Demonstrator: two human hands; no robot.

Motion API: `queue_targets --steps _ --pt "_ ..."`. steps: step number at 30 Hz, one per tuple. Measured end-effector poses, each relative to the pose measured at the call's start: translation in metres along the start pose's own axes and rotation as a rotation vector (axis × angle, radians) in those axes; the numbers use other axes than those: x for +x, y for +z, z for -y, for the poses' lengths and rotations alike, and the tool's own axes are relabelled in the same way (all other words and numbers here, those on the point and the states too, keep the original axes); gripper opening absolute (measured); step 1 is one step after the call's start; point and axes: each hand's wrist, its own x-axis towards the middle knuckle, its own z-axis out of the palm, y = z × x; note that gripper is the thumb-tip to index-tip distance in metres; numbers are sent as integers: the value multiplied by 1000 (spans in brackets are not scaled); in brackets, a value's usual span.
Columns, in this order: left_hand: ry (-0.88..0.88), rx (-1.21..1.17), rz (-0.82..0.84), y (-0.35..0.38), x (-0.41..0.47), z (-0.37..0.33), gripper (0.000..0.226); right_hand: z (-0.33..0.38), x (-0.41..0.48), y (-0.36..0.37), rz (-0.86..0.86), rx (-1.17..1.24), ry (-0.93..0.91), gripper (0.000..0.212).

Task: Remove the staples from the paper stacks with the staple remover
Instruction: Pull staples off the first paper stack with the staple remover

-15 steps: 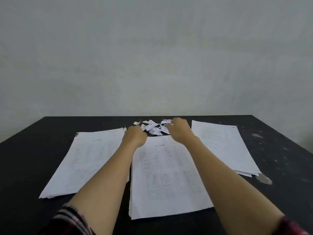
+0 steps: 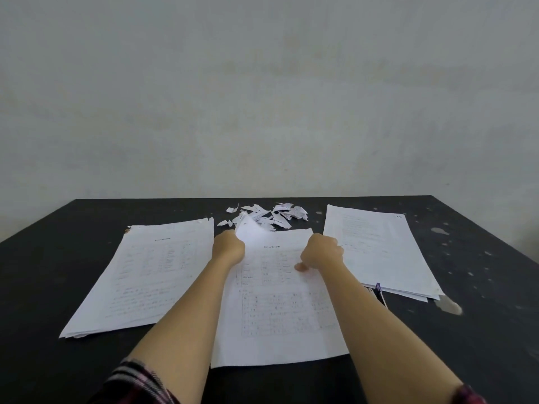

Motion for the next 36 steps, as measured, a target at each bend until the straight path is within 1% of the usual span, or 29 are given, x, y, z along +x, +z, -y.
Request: queue_targets --steps 1,3,5,6,7,8,9,10,11,13,15,17,18,21,23,25,27,30,32,33,34,35,36 --pt "44 -34 -38 3 -3 -1 13 0 0 1 -8 13 13 61" --pt "109 -121 -109 4 -9 -3 14 0 0 -2 -15 55 53 63" --pt "139 -195 -153 -1 -13 -9 15 -1 -1 -8 -31 145 78 60" --pt "137 -254 -161 -7 -12 -12 16 -3 0 -14 -28 237 72 59" --pt "121 -340 -159 -15 -12 -16 14 -4 2 -19 -9 391 55 61" --pt "116 -449 -153 -25 -12 -20 11 -5 1 -27 24 598 35 62" --pt "122 -554 -156 -36 -11 -26 15 -5 -3 -36 42 812 17 61" --pt "142 -633 -170 -48 -12 -32 23 -4 -7 -47 33 970 -12 57" --pt "189 -689 -199 -63 -12 -40 27 -2 -11 -59 -1 1075 -63 50" --pt "338 -782 -251 -91 -16 -58 29 5 -17 -86 -104 1215 -215 33" --pt "483 -842 -290 -114 -22 -73 23 16 -25 -109 -251 1290 -374 26" --pt "564 -844 -343 -120 -31 -78 16 23 -32 -115 -338 1303 -481 24" --pt "569 -834 -366 -116 -35 -74 15 24 -34 -109 -350 1292 -488 23" --pt "464 -798 -346 -87 -45 -55 22 18 -32 -68 -261 1243 -391 32" --pt "440 -779 -313 -78 -44 -47 31 13 -28 -49 -229 1220 -351 31" --pt "464 -744 -305 -83 -40 -50 26 15 -27 -46 -269 1200 -340 28" --pt "467 -692 -317 -96 -38 -59 12 17 -30 -54 -350 1153 -341 21" --pt "427 -724 -406 -111 -34 -71 21 20 -35 -73 -442 1069 -388 8" --pt "350 -785 -420 -111 -33 -72 23 17 -36 -82 -426 989 -374 6" --pt "289 -781 -411 -105 -33 -68 21 14 -35 -83 -400 944 -337 13" --pt "213 -749 -384 -98 -33 -60 17 11 -34 -81 -363 897 -289 21" --pt "124 -712 -336 -90 -33 -51 13 6 -35 -77 -317 848 -236 24" --pt "22 -685 -271 -80 -33 -40 7 1 -35 -69 -270 796 -191 21"
